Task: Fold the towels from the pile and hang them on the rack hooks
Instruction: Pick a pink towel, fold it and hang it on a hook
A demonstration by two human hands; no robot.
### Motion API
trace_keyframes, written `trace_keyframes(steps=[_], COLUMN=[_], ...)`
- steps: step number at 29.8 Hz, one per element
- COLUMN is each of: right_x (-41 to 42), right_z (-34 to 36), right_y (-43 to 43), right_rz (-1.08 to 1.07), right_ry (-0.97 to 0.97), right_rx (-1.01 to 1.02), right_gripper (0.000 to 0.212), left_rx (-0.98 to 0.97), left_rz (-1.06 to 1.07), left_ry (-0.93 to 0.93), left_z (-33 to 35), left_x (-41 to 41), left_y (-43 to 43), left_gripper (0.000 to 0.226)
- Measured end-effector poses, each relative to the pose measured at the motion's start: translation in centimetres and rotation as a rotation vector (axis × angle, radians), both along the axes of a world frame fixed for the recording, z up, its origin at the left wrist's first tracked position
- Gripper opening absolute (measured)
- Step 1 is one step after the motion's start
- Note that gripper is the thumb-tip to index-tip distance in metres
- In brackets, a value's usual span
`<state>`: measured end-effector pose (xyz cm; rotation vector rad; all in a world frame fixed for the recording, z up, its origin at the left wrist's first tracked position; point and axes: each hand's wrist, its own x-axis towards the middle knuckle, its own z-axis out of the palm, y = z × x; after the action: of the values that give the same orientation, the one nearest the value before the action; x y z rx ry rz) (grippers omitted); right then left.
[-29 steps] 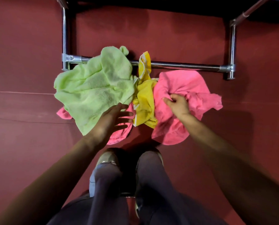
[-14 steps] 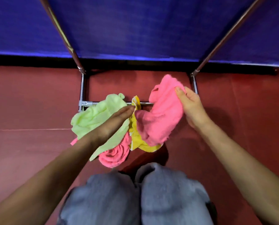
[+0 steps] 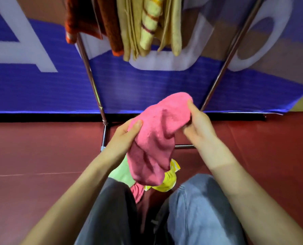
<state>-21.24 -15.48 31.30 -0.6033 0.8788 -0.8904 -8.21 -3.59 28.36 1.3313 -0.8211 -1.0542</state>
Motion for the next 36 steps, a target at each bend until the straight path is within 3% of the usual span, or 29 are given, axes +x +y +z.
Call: trace_keyframes(steps=[2,6,9,12,15,19,22,25,28,31,34,36], right_x=[-0.3,-1.1,-2.0,-4.1,-4.9,-4.9,-5.2,-5.6,-5.5,-6.5,-8.3,-9.8], right_z=[0.4,1.2,-1.0,-1.6,-1.3,1.3,3.3,4.7,5.6,6.7,7.3,7.1], right_y=[1.5,6.9,10.0,12.9,14.2,14.5,14.5,14.8,15.1,16.3,17.8,19.1], right_rz=[0.104,0.353,0.414,0.44,0.31,0.152,0.099,0.112,0.134,0.185,0.22,0.304], right_ry=[-0.028,-0.004,0.049,0.212,0.386,0.385,0.315,0.316,0.31,0.182,0.071,0.126], right_rx=[0.015,-0.144,-0.28,-0.434,-0.587,-0.705,-0.667,-0.626,-0.567,-0.484,-0.441,-0.461], right_gripper=[0.025,0.034,0.055,0.028,0.009,0.024,0.026,0.033,0.024,0.019,0.012,0.018], left_rx=[-0.044,-0.042,-0.027,-0.018,-0.01,0.038,0.05,0.041,-0.011,-0.045,-0.094,-0.097], left_rz=[0.039,0.083,0.133,0.148,0.115,0.081,0.012,-0.088,0.027,0.086,0.126,0.182], left_ry=[0.14,0.451,0.588,0.631,0.525,0.22,0.063,-0.031,-0.152,-0.161,-0.114,-0.064], left_z=[1.8,6.6,8.1,9.4,9.9,9.0,7.9,7.5,6.9,7.8,9.3,10.5], left_x=[-0.8,-3.2,-3.9,-4.4,-4.6,-5.2,-6.5,-9.4,-10.4,-10.7,-10.8,-10.7], left_y=[0.3,2.1,2.7,3.7,4.8,6.5,9.0,12.0,12.1,12.3,13.4,13.9], left_gripper=[0.025,0.047,0.048,0.046,0.043,0.046,0.068,0.07,0.083,0.09,0.07,0.058])
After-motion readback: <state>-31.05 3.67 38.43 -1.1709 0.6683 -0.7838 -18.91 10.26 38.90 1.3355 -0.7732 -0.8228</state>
